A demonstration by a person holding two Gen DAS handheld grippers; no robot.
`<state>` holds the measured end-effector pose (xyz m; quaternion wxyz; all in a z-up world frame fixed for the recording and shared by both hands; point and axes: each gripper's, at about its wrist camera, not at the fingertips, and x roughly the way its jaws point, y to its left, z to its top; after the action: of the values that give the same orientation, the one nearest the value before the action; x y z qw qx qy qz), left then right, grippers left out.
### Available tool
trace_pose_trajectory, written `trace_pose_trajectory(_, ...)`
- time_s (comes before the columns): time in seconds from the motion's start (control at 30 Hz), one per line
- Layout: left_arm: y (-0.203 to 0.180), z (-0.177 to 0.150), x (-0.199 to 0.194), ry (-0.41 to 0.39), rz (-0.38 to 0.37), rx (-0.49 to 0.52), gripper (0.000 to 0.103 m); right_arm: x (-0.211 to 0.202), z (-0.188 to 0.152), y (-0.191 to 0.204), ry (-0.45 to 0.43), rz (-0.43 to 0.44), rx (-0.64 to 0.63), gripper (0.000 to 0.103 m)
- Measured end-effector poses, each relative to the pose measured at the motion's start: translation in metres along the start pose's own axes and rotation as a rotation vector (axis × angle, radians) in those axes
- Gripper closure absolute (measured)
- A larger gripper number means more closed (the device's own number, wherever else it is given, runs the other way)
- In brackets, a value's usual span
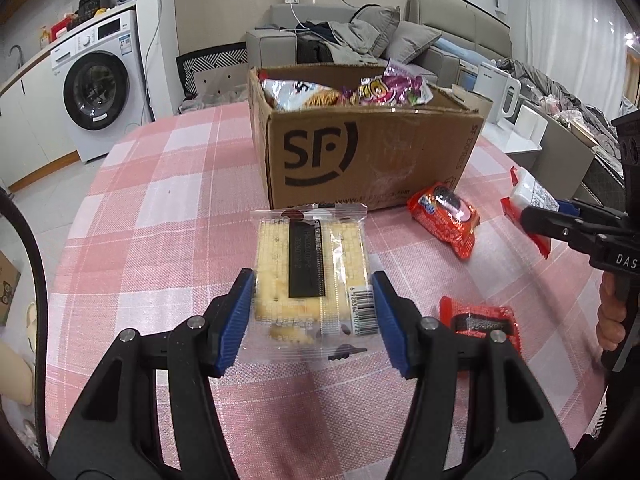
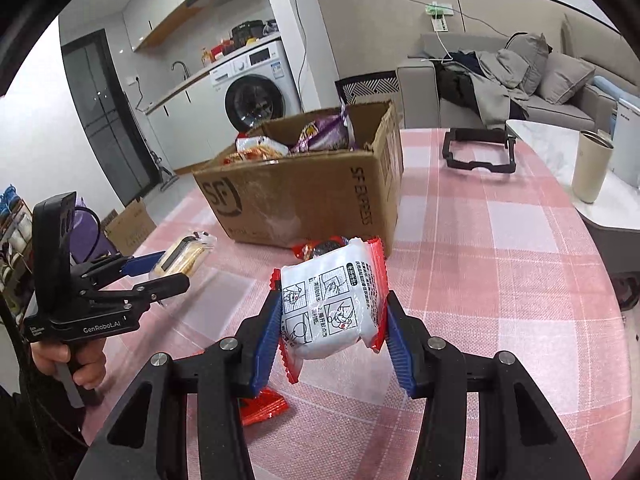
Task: Organize snacks
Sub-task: 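Lift both held packs toward the cardboard box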
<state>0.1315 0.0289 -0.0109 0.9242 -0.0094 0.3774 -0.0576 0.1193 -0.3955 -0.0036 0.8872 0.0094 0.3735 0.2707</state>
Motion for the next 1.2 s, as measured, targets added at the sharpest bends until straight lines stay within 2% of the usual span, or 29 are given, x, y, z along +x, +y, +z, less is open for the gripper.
trace_pose_trajectory(0.7,-0.008,0.013,-0.042,-0.095,0.023,-0.017,0.048,-0.027,0.009,0.006,-0.093,0.044,0.023,0.053)
trace_pose_trajectory(1.2,-0.009,0.031,-0.06,-0.164,0.01,-0.047,0.048,-0.042,0.022,0.009,-0.159,0.075,0.045,0.053)
